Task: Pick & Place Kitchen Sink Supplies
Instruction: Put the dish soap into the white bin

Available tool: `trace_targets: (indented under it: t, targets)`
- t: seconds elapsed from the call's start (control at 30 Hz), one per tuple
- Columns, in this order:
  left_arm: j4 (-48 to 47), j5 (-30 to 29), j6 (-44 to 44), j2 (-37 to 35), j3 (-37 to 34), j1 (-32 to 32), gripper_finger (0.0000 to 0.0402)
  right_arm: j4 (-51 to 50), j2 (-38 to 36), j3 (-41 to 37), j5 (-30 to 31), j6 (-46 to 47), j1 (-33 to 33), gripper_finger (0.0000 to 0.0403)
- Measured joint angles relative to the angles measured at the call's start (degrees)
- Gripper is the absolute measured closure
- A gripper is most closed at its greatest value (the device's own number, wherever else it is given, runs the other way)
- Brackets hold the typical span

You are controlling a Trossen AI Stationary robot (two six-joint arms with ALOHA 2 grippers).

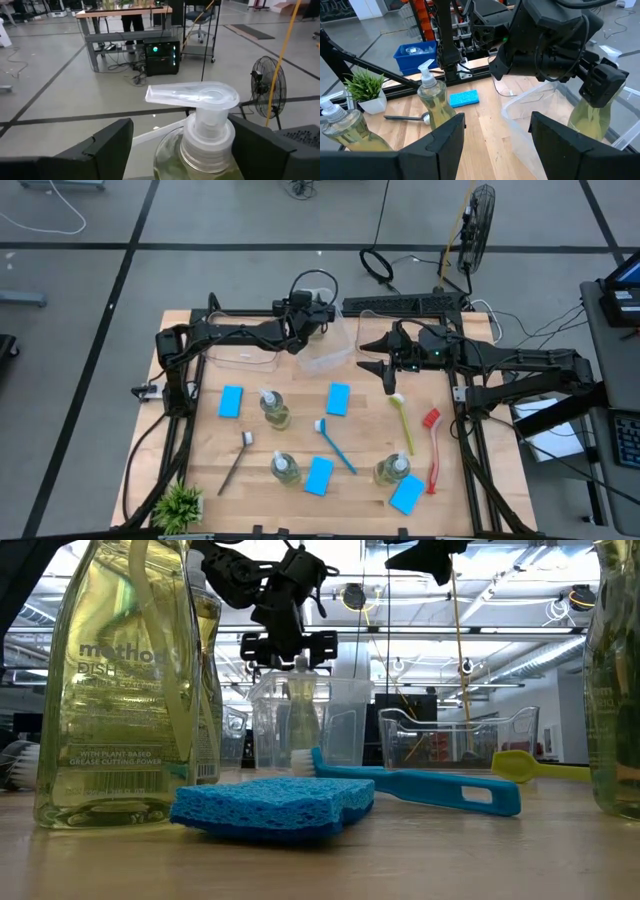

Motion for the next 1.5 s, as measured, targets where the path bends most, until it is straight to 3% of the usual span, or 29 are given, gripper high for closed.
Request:
trace_targets:
  t: [0.33,0.63,1.23,1.5]
  targets:
    - [0.2,4.2,2.0,0.0,-0.1,0.1,0.0097,0.0,0.0,0.0,0.0,0.0,0.0,0.0190]
    - [0.2,4.5,3.2,0.0,-0.1,0.1,0.0117,0.0,0.0,0.0,0.0,0.0,0.0,0.0190]
    - [0.2,3.8,3.5,-0.1,-0.1,0.1,0.0242,0.0,0.0,0.0,0.0,0.0,0.0,0.0190]
    - [0.2,3.9,4.0,-0.2,-0.1,0.1,0.0263,-0.4,0.0,0.0,0.0,0.0,0.0,0.0190]
